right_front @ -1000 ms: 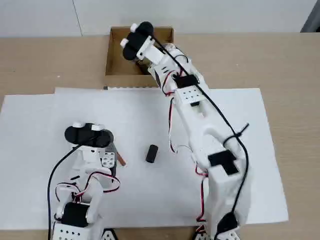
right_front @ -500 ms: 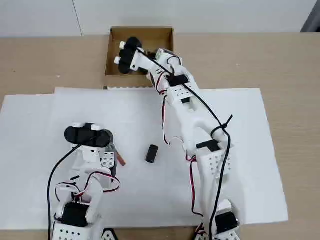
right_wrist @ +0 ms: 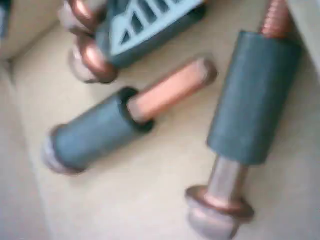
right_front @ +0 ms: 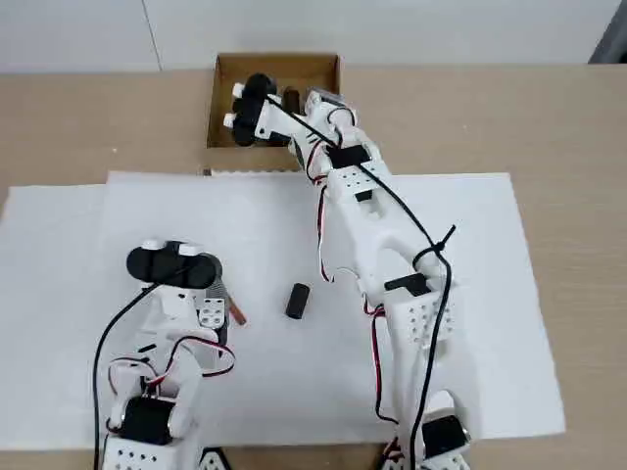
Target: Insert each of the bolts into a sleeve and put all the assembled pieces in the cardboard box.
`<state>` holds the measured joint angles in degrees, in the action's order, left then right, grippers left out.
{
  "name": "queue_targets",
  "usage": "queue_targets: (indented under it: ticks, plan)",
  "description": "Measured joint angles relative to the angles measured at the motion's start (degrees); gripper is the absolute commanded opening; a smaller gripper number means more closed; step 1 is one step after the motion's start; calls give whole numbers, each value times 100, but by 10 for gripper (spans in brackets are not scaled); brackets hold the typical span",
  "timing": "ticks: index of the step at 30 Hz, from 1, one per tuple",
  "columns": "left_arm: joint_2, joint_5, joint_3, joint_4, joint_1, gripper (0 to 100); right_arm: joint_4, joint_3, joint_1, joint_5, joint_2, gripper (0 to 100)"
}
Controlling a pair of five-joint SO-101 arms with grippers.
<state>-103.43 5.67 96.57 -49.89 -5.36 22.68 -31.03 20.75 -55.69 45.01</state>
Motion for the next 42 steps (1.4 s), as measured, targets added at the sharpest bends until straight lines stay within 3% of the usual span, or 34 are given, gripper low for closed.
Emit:
queue_targets:
  ticks: [7, 18, 24, 32, 42]
  plan:
    - [0, 0, 0, 0, 0, 6, 967, 0, -9, 185, -501, 2]
    - [0, 0, 0, 0, 18, 7, 3385, -35, -9, 2145, -2488, 2]
    - [0, 0, 0, 0, 589, 7, 4818, -35, -9, 3218, -3235, 3]
    - [0, 0, 0, 18, 686, 7, 6901, -35, -9, 4677, -3868, 3]
    - [0, 0, 0, 18, 686, 7, 7314, 114, 0, 5538, -4264, 3]
